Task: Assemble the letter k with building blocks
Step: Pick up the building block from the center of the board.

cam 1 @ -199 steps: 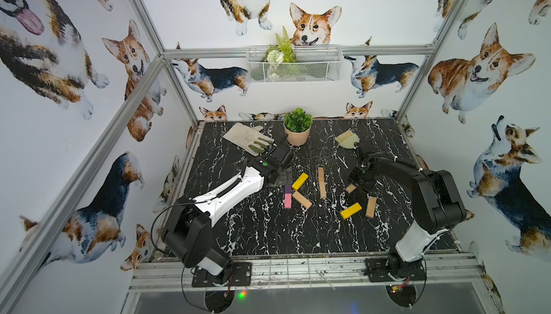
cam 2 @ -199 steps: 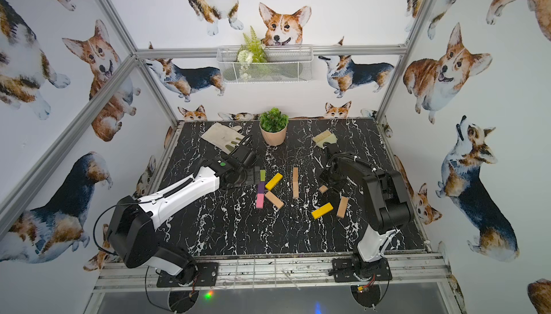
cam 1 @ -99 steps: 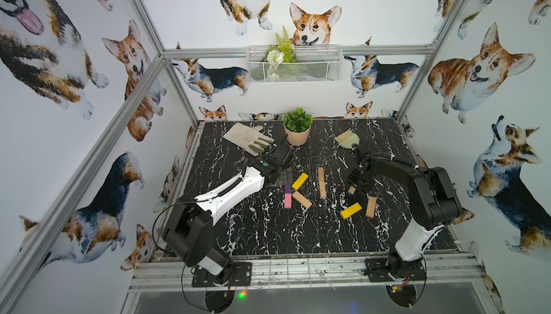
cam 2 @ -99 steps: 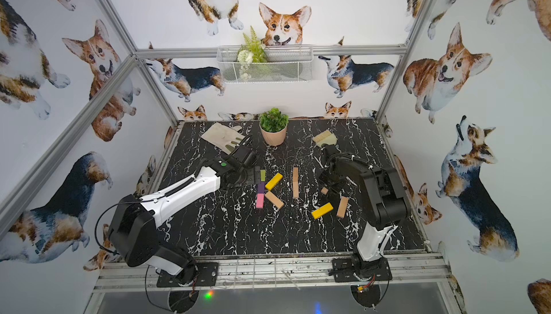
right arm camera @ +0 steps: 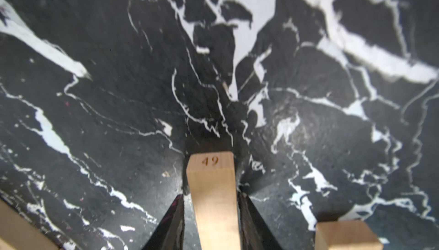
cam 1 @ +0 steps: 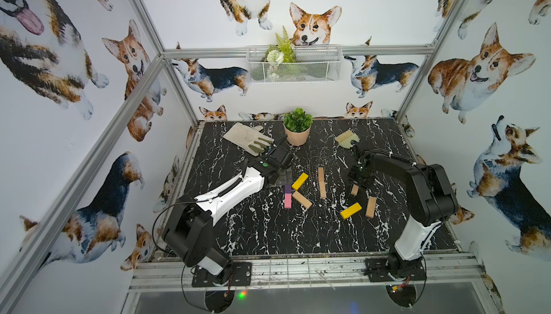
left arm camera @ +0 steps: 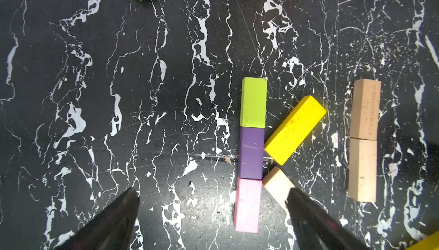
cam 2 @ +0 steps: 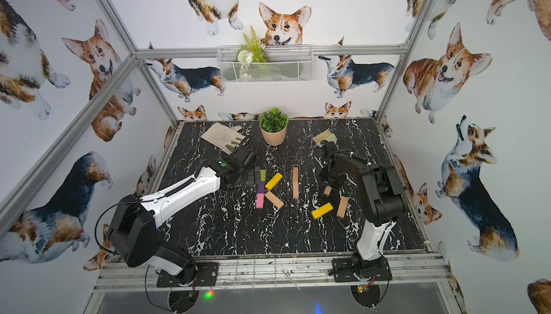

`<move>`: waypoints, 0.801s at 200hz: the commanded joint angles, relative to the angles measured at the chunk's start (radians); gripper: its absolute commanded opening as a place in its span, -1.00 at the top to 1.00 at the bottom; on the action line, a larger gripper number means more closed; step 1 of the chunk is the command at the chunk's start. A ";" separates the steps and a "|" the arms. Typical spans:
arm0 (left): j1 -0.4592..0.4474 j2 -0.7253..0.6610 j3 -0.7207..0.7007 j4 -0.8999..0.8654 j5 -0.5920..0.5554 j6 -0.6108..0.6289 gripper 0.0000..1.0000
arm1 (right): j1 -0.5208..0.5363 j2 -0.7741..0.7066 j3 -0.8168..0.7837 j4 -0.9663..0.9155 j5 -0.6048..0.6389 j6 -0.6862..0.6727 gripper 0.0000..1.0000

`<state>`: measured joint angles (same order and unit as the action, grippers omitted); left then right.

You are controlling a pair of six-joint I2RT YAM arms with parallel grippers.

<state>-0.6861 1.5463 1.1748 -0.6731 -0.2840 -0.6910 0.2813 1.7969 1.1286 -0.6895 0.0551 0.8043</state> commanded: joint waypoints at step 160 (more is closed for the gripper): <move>0.002 -0.009 -0.007 -0.003 -0.019 -0.027 -1.00 | 0.144 -0.116 0.050 -0.071 0.024 -0.143 0.55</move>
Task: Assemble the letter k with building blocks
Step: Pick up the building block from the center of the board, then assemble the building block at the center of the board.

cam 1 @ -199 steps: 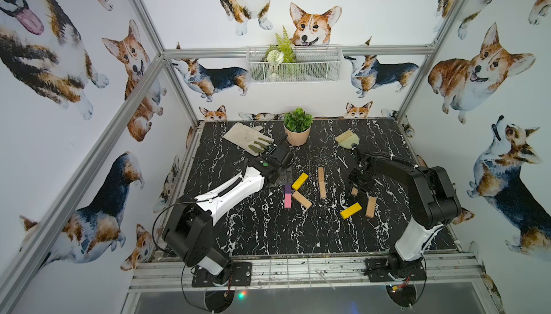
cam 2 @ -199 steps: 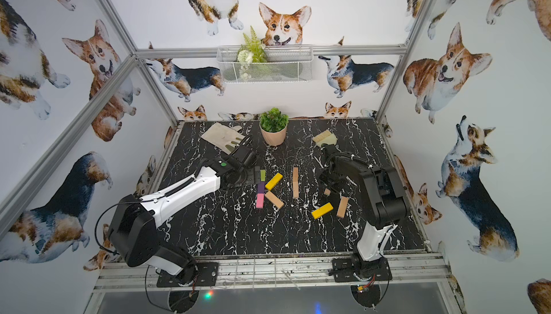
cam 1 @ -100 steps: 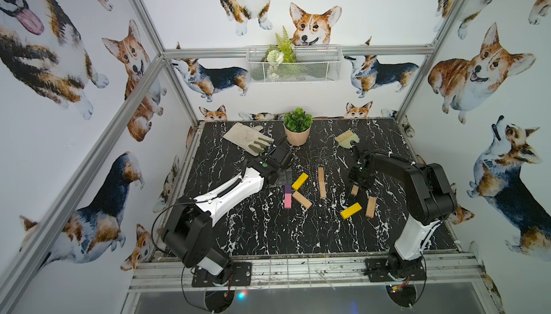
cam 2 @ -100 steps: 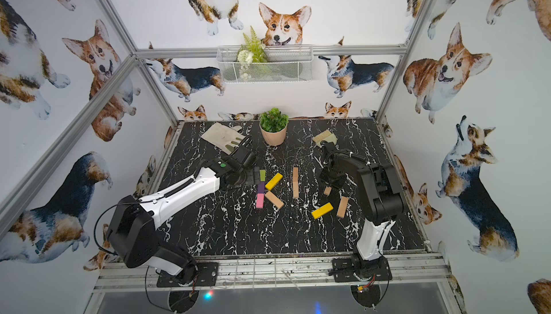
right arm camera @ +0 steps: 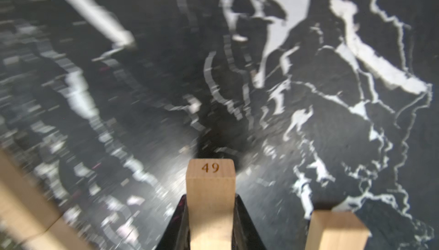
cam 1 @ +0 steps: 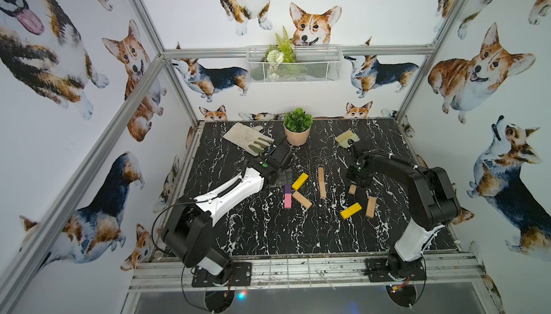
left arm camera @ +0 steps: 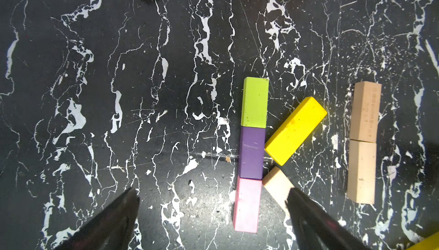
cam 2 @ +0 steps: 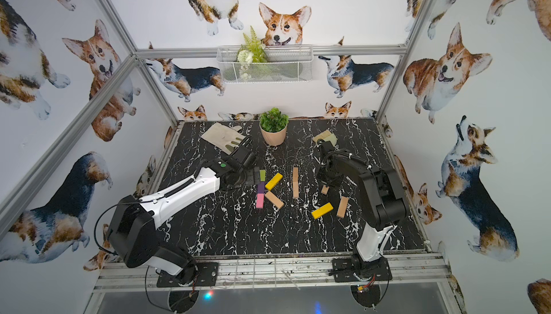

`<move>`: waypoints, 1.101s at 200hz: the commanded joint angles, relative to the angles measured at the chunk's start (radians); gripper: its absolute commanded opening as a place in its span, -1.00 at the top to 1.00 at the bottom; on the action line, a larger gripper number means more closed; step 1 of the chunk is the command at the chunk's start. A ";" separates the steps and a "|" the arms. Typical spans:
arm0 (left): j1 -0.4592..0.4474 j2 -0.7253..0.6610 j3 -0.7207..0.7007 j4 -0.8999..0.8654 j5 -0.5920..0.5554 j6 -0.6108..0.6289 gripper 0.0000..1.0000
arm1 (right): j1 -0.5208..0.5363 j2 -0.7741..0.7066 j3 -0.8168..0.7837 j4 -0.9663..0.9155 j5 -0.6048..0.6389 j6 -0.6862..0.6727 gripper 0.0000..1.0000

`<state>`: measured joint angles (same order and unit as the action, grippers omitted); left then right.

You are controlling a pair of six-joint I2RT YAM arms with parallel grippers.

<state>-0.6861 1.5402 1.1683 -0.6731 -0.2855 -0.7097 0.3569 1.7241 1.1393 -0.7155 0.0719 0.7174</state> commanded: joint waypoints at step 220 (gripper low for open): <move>0.111 -0.016 -0.015 0.001 0.066 -0.034 -1.00 | 0.432 0.068 -0.009 -0.025 -0.068 -0.033 0.53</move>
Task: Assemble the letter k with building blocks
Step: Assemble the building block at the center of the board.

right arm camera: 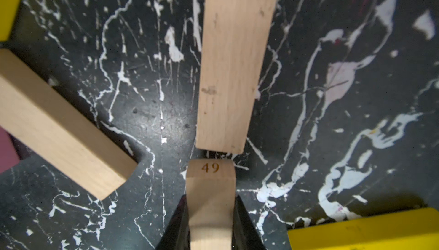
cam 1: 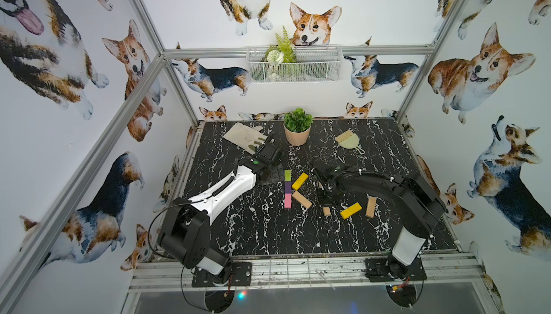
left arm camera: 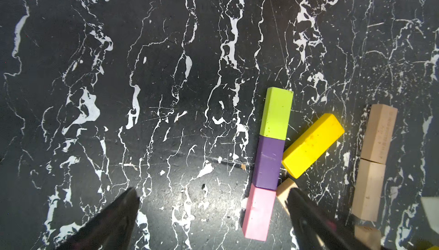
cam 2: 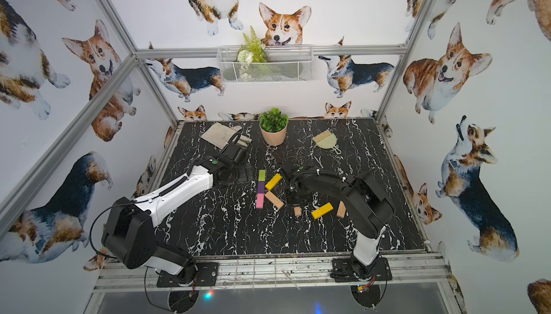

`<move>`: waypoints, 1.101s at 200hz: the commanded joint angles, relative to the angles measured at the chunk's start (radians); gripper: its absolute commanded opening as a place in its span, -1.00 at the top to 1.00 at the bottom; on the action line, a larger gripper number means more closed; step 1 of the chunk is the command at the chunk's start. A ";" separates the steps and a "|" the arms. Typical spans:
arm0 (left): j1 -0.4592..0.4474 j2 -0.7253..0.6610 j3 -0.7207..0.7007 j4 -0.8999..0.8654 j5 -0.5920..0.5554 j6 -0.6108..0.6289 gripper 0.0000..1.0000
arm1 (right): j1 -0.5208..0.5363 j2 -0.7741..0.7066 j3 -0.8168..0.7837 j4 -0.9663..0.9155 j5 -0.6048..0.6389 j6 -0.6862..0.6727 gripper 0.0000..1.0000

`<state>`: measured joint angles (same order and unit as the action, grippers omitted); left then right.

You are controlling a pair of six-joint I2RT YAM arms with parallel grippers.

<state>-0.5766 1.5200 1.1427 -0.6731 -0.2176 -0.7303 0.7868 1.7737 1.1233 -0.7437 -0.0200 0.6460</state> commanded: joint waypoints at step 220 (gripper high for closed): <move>0.001 0.016 -0.004 0.012 0.015 -0.027 -1.00 | -0.021 0.082 0.052 -0.006 0.074 0.072 0.55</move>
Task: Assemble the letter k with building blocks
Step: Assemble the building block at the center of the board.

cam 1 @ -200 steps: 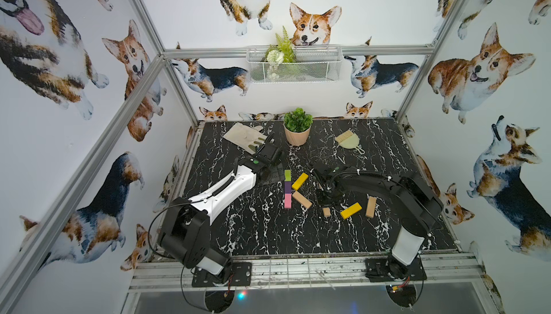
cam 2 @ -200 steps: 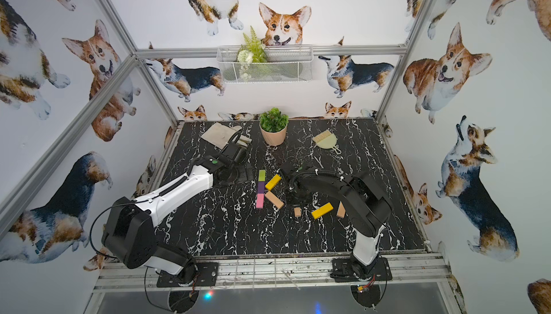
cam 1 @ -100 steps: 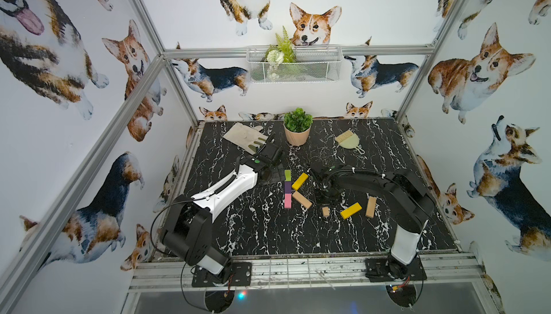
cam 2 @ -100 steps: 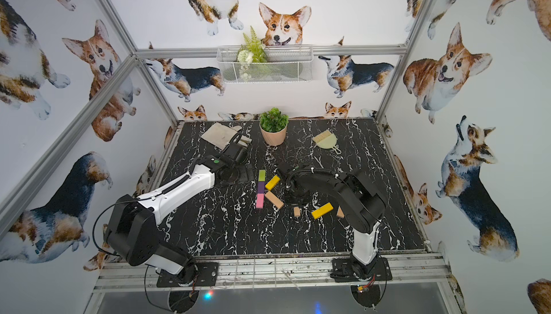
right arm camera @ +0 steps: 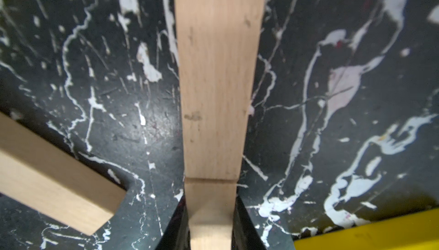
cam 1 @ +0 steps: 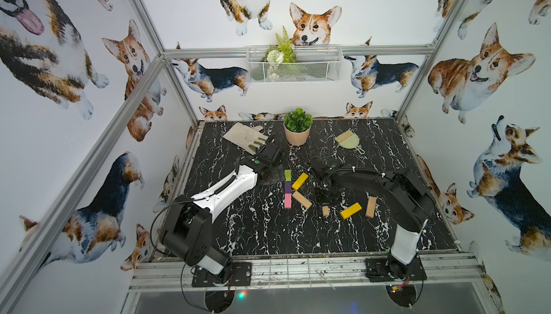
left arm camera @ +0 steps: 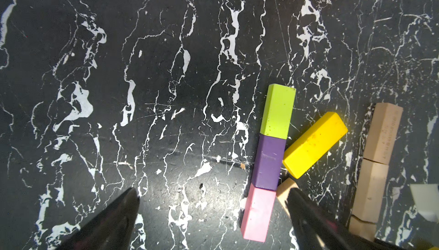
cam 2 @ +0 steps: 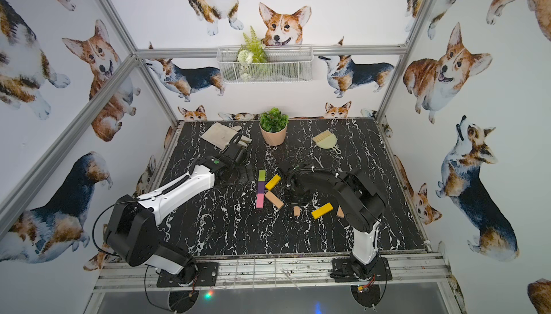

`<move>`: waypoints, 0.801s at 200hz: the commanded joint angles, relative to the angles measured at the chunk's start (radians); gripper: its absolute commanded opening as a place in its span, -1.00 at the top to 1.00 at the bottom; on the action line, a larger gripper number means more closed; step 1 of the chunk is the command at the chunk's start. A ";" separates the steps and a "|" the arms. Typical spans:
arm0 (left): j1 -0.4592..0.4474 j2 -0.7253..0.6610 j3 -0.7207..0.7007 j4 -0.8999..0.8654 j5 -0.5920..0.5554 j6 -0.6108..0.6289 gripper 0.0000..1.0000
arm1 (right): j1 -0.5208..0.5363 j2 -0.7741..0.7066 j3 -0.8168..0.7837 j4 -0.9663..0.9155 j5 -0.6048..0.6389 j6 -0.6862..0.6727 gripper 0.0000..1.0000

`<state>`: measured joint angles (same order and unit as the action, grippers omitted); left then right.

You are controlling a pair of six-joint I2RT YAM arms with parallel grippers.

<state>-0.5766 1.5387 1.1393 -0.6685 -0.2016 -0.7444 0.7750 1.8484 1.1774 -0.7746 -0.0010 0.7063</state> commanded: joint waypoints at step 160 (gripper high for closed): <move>0.000 -0.006 -0.009 0.012 0.005 -0.008 -1.00 | -0.012 -0.008 0.009 0.019 0.047 0.031 0.08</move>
<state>-0.5766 1.5375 1.1332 -0.6662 -0.1959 -0.7448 0.7658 1.8496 1.1835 -0.7635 -0.0006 0.7113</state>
